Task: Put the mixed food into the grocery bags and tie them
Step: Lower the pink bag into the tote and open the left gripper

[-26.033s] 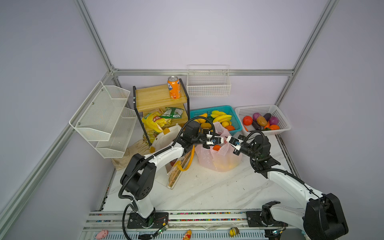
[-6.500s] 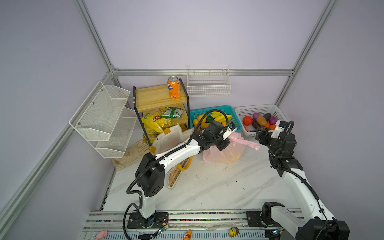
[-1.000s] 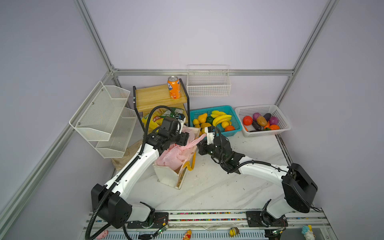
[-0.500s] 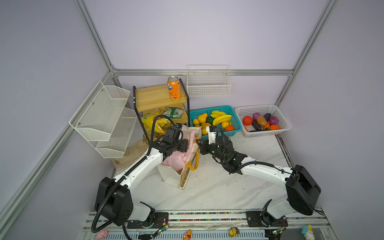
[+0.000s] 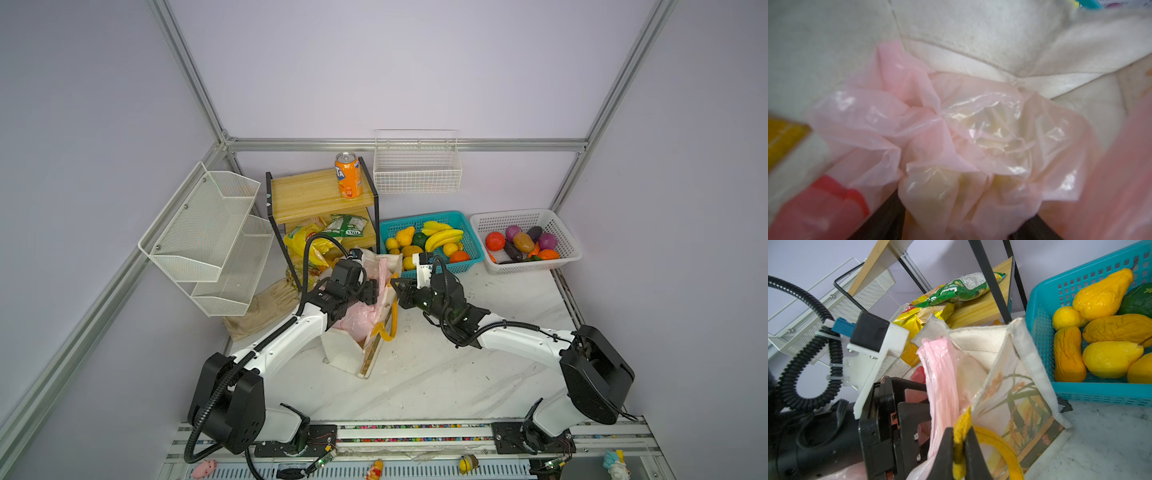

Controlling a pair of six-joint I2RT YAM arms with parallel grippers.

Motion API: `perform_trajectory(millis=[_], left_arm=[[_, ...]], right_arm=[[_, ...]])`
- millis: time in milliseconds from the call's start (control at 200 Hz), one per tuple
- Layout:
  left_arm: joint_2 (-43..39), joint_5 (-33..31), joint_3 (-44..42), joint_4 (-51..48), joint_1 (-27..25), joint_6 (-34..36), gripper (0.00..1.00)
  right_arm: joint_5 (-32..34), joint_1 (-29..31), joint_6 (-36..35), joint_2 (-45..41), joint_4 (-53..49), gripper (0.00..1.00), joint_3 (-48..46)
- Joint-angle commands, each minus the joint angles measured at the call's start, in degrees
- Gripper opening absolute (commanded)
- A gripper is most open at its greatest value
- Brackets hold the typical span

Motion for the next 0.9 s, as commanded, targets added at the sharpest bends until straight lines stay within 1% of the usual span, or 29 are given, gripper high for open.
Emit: perform_trajectory(millis=[0, 170, 345, 515, 660, 800, 895], left_arm=[[-6.1, -1.1, -1.5, -1.7, -0.6, -1.0, 0.77], [-12.8, -0.8, 0.9, -2.0, -0.6, 1.3, 0.83], [-16.0, -2.7, 3.8, -12.0, -0.5, 2.3, 0.85], [-20.0, 1.6, 5.1, -22.9, -0.5, -0.4, 0.78], [-22.5, 5.7, 3.4, -27.4, -0.6, -2.2, 0.69], [-19.8, 7.6, 2.5, -28.5, -0.6, -0.8, 0.62], [-15.8, 9.2, 3.2, -28.1, -0.6, 0.7, 0.60]], right_arm=[[0.6, 0.1, -1.1, -0.4, 1.5, 0.09, 1.1], [0.6, 0.1, -1.3, -0.5, 1.4, 0.09, 0.6], [0.8, 0.1, -1.6, -0.7, 0.9, 0.09, 0.6], [1.6, 0.1, -2.7, -1.1, 0.1, 0.09, 1.4], [2.0, 0.1, -3.4, -0.4, 0.1, 0.09, 1.9], [2.0, 0.0, -3.5, 0.4, 0.0, 0.09, 1.9], [2.1, 0.0, -3.4, 0.1, -0.1, 0.09, 1.8]])
